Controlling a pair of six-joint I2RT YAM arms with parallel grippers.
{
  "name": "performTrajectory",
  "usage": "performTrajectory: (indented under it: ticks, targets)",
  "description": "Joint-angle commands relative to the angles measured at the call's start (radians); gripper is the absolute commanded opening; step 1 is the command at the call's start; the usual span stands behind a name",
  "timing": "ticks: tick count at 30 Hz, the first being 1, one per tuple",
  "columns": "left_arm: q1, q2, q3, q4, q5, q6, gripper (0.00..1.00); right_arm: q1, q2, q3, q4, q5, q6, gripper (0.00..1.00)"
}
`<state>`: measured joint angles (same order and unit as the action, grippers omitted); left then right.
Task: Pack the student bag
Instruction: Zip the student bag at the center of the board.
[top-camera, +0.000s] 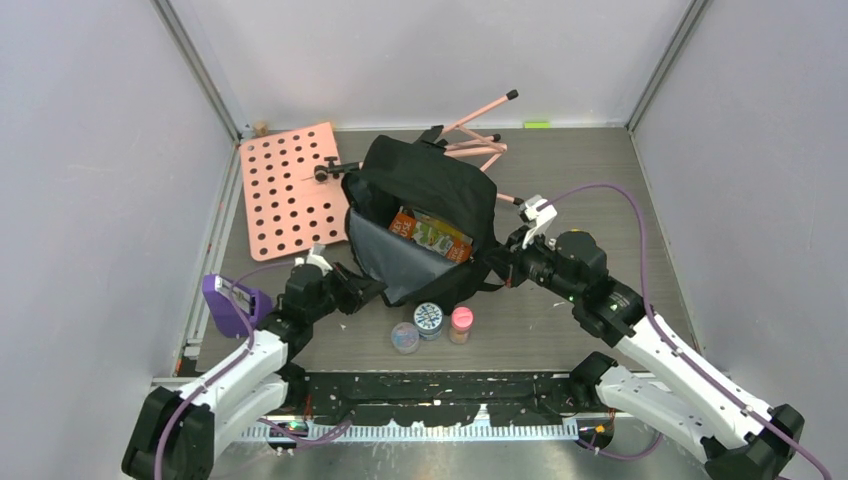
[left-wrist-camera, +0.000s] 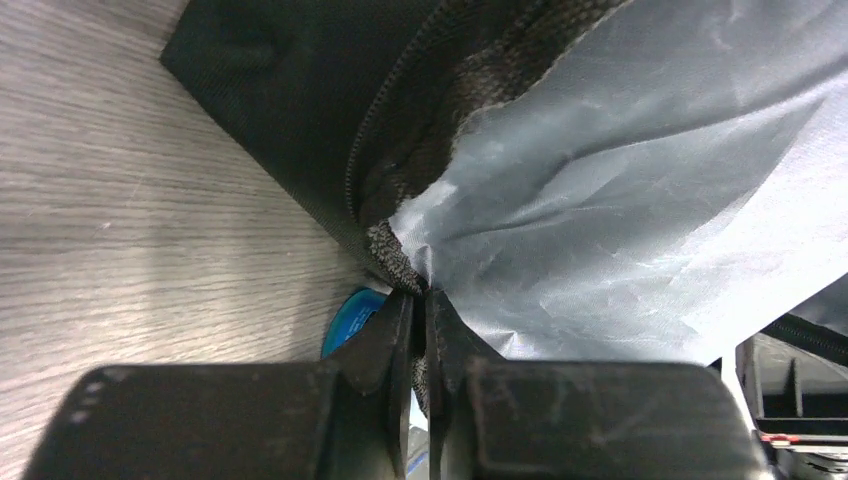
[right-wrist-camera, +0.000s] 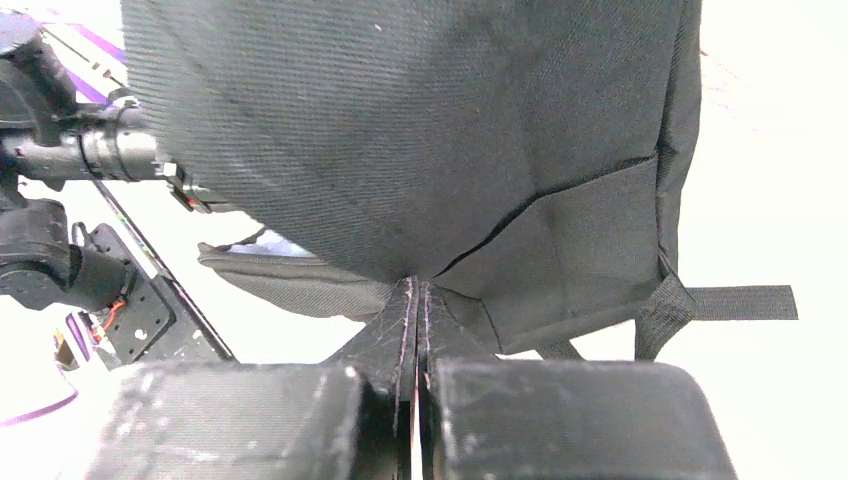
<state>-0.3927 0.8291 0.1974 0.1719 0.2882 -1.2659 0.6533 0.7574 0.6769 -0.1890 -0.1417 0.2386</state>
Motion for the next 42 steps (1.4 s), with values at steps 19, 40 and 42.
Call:
performTrajectory:
  ticks: [19,40,42]
  targets:
    - [-0.023,0.017,0.604,-0.206,-0.053,0.292,0.0,0.003,-0.027,0.109,-0.138,0.017,0.133,0.56]
    - [-0.109,0.219,0.917,-0.224,-0.004,0.453,0.11,0.321,0.161,0.465,-0.205,0.476,-0.263,0.96]
    - [-0.109,0.205,0.918,-0.243,-0.02,0.46,0.14,0.359,0.21,0.521,-0.196,0.522,-0.324,0.96]
